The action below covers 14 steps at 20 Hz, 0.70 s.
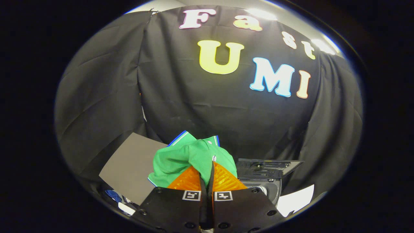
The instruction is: Put the clothes into the washing machine and then close the washing machine lid.
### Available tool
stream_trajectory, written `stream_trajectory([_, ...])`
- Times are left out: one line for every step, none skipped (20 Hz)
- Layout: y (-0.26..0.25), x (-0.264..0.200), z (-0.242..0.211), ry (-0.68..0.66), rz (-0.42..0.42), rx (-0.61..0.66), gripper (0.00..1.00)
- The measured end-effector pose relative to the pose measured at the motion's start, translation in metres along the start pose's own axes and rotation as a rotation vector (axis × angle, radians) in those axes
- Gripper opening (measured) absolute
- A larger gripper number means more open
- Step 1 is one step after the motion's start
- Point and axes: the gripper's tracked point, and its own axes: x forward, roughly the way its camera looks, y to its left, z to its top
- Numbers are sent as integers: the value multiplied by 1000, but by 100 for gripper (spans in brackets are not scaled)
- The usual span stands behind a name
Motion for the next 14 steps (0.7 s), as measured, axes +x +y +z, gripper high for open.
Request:
stream_trajectory([-14, -2, -2, -3, -7, 9, 1])
stream_trajectory([-27, -4, -4, -4, -15, 19, 1])
stream_trajectory([-39, -5, -7, -4, -23, 27, 2])
stream_trajectory([-51, -7, -10, -3, -29, 38, 2])
stream_trajectory([-64, -8, -14, -1, -36, 49, 1])
stream_trajectory([-77, -8, -17, 2, -45, 61, 1])
stream_trajectory([-90, -9, -22, 6, -50, 72, 1])
stream_trajectory([-102, -9, -26, 9, -56, 82, 2])
stream_trajectory([-115, -10, -30, 13, -63, 91, 1])
stream_trajectory([-127, -10, -35, 16, -68, 104, 1])
stream_trajectory([-138, -9, -41, 20, -72, 115, 2])
stream_trajectory([-149, -9, -46, 24, -78, 125, 2])
stream_trajectory([-160, -7, -52, 29, -84, 134, 2])
stream_trajectory([-169, -5, -57, 33, -88, 144, 2])
